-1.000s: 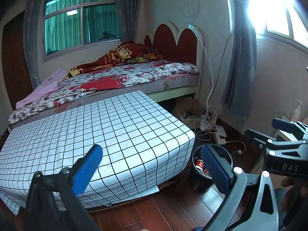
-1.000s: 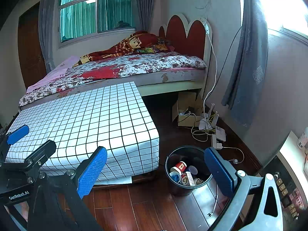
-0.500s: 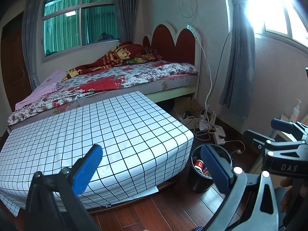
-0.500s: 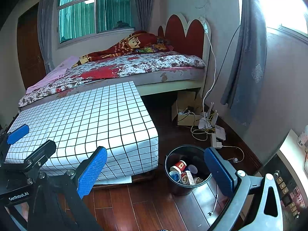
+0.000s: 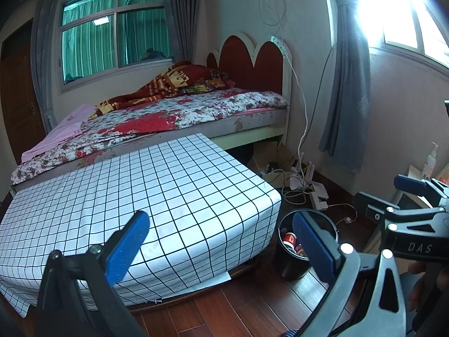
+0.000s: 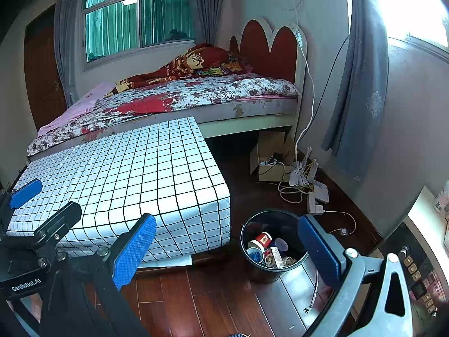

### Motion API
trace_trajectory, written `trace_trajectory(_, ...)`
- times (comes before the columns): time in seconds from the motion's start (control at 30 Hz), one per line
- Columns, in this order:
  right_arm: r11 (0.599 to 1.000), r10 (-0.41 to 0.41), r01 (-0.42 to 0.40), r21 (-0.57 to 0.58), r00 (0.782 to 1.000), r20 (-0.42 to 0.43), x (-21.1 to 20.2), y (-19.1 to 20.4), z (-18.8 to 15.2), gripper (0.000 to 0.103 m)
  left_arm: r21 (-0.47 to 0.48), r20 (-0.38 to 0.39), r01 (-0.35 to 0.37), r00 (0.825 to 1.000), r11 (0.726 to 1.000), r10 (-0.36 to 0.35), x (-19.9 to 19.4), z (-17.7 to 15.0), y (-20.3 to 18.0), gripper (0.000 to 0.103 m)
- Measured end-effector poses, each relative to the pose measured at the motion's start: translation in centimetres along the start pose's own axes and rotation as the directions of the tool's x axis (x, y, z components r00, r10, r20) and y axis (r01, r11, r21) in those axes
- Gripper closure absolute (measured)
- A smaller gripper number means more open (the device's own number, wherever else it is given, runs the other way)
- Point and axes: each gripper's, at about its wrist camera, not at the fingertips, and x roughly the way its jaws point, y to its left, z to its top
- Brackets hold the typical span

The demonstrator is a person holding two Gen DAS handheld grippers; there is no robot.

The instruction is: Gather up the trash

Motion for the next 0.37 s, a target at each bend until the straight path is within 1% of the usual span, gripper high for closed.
trace_trajectory(0.27,1.0,-0.003,0.003,0.004,1.0,-0.002,-0.13,0.18,-0.17,0.001,0.007,-0.014,0.025,1.0,1.0,-0.025,0.58,-0.15,0.2,0.001)
trace_trajectory(0.37,1.0,-0.005,0.005,0.005,1.0,-0.004,-0.12,0.29,-0.18,0.001,0.005,-0.022,0.048,0.999,0.999,-0.048,0.59,-0.08,0.18,0.001)
